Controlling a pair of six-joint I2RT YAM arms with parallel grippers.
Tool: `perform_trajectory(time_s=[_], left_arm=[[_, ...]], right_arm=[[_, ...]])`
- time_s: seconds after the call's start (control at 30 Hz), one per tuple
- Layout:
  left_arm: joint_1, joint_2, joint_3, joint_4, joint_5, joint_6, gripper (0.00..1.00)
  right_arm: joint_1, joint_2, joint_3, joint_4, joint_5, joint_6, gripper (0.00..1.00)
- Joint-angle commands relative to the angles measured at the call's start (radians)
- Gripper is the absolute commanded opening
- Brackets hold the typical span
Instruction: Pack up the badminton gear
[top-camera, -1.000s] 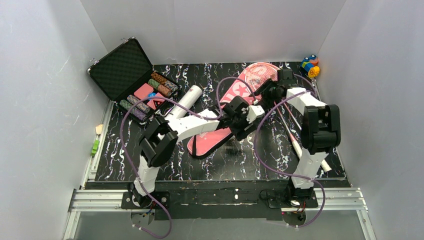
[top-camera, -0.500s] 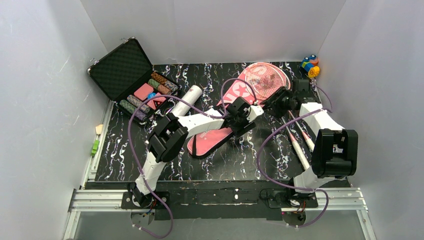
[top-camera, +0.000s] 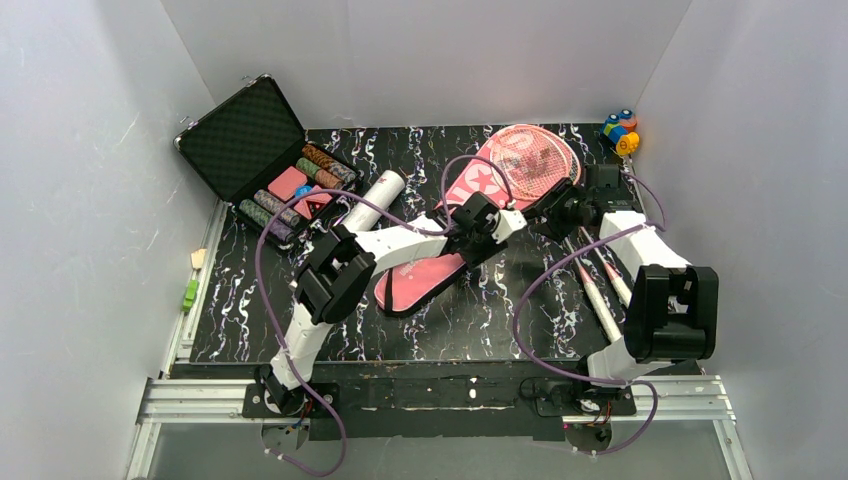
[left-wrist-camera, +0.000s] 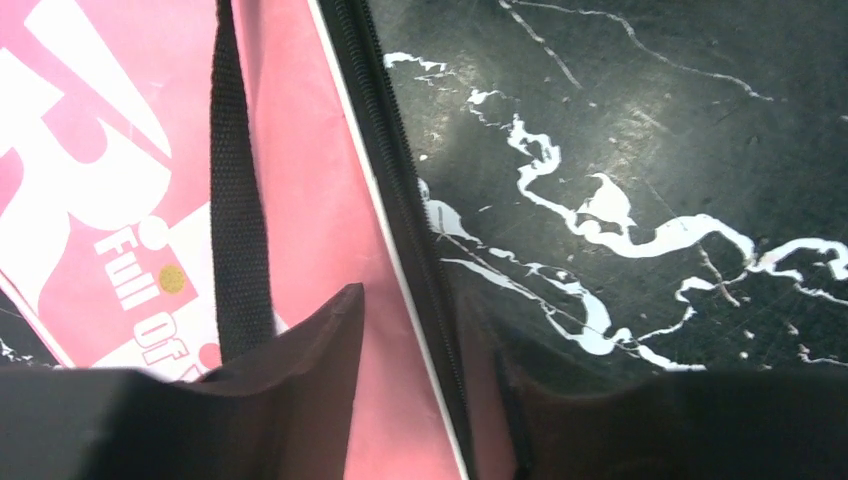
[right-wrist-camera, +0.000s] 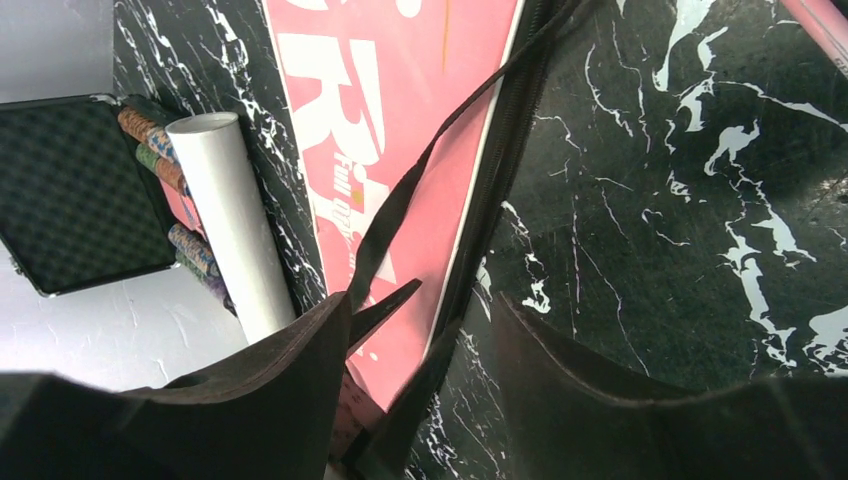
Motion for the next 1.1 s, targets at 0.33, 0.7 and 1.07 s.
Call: perform_trajectory(time_s=[0.33, 0.7, 1.07], left_arm=[[0.077, 0.009, 0.066, -0.084, 0.129, -0.053, 0.64], [0.054, -0.026, 0.045, -0.094, 0.188, -0.028, 0.71], [0.081, 0.016, 0.042, -0.081, 0.15, -0.044, 0.59]], right_arm=[[-0.04, -0.079, -0.016, 0.017, -0.022, -0.017, 0.6], [-0.04, -0.078, -0.05, 0.044, -0.032, 0.0, 0.59], [-0.04, -0.087, -0.052, 0.043, -0.035, -0.006, 0.54]])
